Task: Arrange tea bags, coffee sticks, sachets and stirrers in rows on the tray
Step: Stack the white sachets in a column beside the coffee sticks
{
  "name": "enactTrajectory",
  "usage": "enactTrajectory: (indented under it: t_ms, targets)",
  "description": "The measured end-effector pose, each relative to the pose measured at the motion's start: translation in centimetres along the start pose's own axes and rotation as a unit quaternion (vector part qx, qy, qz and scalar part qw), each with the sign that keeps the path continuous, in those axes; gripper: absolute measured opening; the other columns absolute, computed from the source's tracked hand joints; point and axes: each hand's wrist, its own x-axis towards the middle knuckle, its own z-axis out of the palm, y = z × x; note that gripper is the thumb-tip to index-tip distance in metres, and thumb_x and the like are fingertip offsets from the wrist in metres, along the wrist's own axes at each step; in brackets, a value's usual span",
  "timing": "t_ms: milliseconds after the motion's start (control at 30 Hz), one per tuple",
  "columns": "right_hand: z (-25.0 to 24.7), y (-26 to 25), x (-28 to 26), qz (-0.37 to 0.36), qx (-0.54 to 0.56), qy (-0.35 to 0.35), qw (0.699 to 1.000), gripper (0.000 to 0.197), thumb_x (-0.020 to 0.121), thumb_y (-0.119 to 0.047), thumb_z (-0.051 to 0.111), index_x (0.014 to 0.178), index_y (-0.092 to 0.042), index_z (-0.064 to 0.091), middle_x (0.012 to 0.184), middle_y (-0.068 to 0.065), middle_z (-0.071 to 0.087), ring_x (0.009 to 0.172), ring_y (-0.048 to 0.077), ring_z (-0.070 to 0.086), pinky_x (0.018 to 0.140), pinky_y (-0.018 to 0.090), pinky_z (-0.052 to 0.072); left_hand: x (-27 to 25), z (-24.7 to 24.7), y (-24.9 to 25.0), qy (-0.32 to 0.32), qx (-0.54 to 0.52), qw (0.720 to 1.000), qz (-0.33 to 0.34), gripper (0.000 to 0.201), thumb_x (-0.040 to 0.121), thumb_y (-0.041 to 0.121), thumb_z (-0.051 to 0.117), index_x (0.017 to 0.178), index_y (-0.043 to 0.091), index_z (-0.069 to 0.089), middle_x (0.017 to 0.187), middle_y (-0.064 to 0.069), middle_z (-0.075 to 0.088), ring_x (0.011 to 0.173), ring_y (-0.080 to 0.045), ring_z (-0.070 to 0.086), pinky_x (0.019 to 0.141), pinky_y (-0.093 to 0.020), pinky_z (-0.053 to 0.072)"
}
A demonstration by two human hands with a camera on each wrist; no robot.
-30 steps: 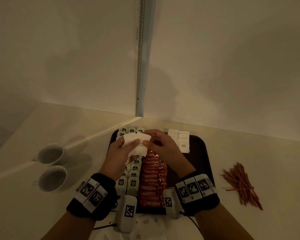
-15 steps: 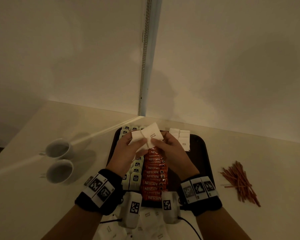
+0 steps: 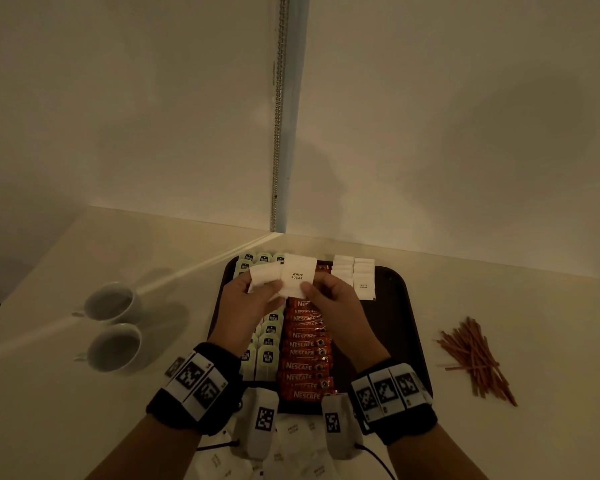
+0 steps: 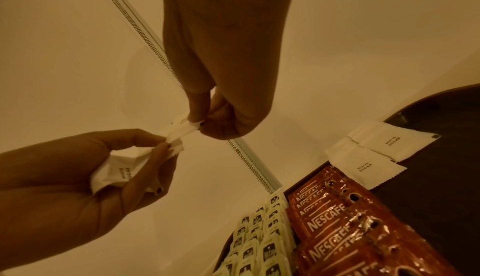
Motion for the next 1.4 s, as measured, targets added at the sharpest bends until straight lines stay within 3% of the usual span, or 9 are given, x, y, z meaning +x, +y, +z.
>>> enactTrajectory:
  t_ms: [233, 400, 567, 733, 867, 1033, 1167, 1300, 1400]
  targets:
    - [-3.7, 1.0, 0.9, 0.030, 0.016, 0.047, 0.998, 0.011, 0.091, -0.009, 0.055, 0.088, -0.015, 0.063, 0.101, 0.004, 0.067, 0.097, 0.020, 0.064, 0.085, 0.035, 0.055, 0.9, -0.3, -0.9, 0.012, -0.035, 0.998, -0.050, 0.018, 0.092, 0.002, 0.055, 0.100, 0.015, 0.066, 0.116, -0.009, 0.061, 0.097, -0.022, 0.061, 0.062, -0.024, 0.057]
    - [-9.9, 4.3, 3.9, 0.046, -0.145, 0.173, 0.973, 0.019, 0.093, -0.007, 0.052, 0.110, -0.007, 0.061, 0.110, 0.006, 0.064, 0.099, 0.019, 0.061, 0.078, 0.022, 0.050, 1.6, -1.1, -1.2, 0.025, -0.071, 0.995, -0.070, 0.021, 0.091, 0.001, 0.057, 0.108, 0.008, 0.065, 0.118, -0.010, 0.063, 0.099, -0.023, 0.063, 0.062, -0.024, 0.057]
    - [-14.2, 8.3, 6.1, 0.105, -0.294, 0.232, 0.921, 0.020, 0.091, -0.009, 0.054, 0.110, -0.011, 0.060, 0.115, 0.008, 0.062, 0.108, 0.025, 0.057, 0.093, 0.035, 0.046, 2.0, -1.1, -1.5, 0.022, -0.066, 0.995, -0.075, 0.020, 0.090, 0.000, 0.057, 0.108, 0.006, 0.065, 0.112, -0.008, 0.064, 0.097, -0.022, 0.063, 0.061, -0.023, 0.057]
    - [-14.2, 9.7, 6.9, 0.128, -0.343, 0.203, 0.908, 0.022, 0.090, -0.008, 0.057, 0.111, -0.005, 0.059, 0.116, 0.011, 0.061, 0.109, 0.026, 0.055, 0.089, 0.028, 0.041, 2.4, -1.2, -1.8, 0.027, -0.049, 0.995, -0.081, 0.023, 0.090, 0.001, 0.058, 0.112, 0.005, 0.064, 0.113, -0.008, 0.064, 0.098, -0.024, 0.062, 0.059, -0.023, 0.056]
    - [-13.9, 10.3, 7.4, 0.155, -0.323, 0.237, 0.903, 0.022, 0.088, -0.010, 0.061, 0.109, -0.004, 0.060, 0.114, 0.013, 0.062, 0.106, 0.026, 0.056, 0.084, 0.029, 0.042, 2.6, -1.2, -2.0, 0.032, -0.028, 0.996, -0.074, 0.022, 0.090, 0.002, 0.058, 0.109, 0.011, 0.065, 0.110, -0.004, 0.064, 0.098, -0.024, 0.062, 0.057, -0.022, 0.056]
    - [-13.5, 10.6, 7.9, 0.153, -0.318, 0.266, 0.897, 0.022, 0.086, -0.007, 0.062, 0.107, -0.001, 0.059, 0.112, 0.017, 0.062, 0.105, 0.030, 0.056, 0.082, 0.029, 0.041, 2.7, -1.2, -2.0, 0.030, -0.033, 0.997, -0.069, 0.018, 0.089, 0.000, 0.058, 0.104, 0.007, 0.063, 0.110, -0.008, 0.064, 0.095, -0.023, 0.063, 0.057, -0.022, 0.055]
    - [-13.3, 10.5, 8.2, 0.158, -0.323, 0.273, 0.892, 0.021, 0.087, -0.007, 0.060, 0.107, 0.000, 0.058, 0.112, 0.018, 0.061, 0.105, 0.031, 0.056, 0.081, 0.030, 0.042, 2.6, -1.2, -2.0, 0.013, -0.032, 0.997, -0.061, 0.025, 0.090, -0.007, 0.053, 0.107, 0.008, 0.062, 0.109, -0.010, 0.063, 0.096, -0.025, 0.063, 0.062, -0.024, 0.057]
    - [-13.2, 10.4, 8.2, 0.159, -0.329, 0.277, 0.888, 0.021, 0.087, -0.007, 0.059, 0.106, 0.002, 0.056, 0.111, 0.020, 0.061, 0.103, 0.033, 0.056, 0.082, 0.033, 0.043, 2.4, -1.1, -1.7, 0.003, -0.025, 0.998, -0.053, 0.019, 0.090, -0.005, 0.054, 0.103, 0.005, 0.064, 0.112, -0.014, 0.065, 0.098, -0.026, 0.065, 0.070, -0.024, 0.058]
    - [-12.8, 9.3, 7.9, 0.138, -0.322, 0.289, 0.891, 0.022, 0.088, -0.006, 0.058, 0.107, 0.003, 0.054, 0.111, 0.021, 0.060, 0.103, 0.033, 0.055, 0.076, 0.028, 0.039, 2.4, -1.3, -1.7, -0.003, -0.012, 0.999, -0.047, 0.019, 0.089, -0.005, 0.055, 0.105, 0.003, 0.063, 0.115, -0.016, 0.064, 0.100, -0.026, 0.066, 0.072, -0.024, 0.057]
